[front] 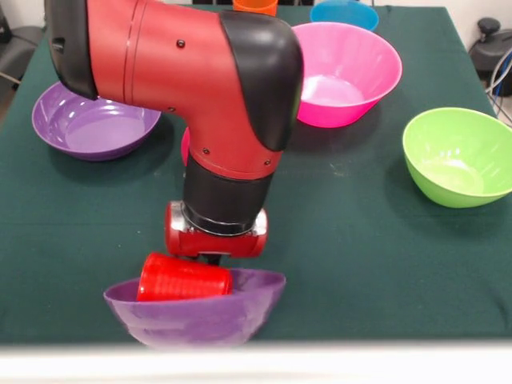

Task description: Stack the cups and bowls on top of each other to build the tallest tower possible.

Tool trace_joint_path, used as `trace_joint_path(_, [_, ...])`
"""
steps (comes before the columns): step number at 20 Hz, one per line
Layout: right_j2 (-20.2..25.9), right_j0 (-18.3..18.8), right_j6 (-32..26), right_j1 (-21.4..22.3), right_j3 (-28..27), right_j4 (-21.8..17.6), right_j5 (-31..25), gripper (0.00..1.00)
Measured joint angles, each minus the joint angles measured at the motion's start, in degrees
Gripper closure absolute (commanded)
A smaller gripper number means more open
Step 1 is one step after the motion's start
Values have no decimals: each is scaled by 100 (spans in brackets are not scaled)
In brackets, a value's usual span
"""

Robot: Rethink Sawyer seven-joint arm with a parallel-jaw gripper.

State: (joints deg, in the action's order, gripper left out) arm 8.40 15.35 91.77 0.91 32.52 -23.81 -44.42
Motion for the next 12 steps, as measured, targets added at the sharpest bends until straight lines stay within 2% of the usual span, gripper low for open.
trace_joint_path(8, [2, 3, 0, 20, 91, 430, 2, 100])
trace_joint_path(12, [-1, 70, 0, 111, 329, 617, 1, 100])
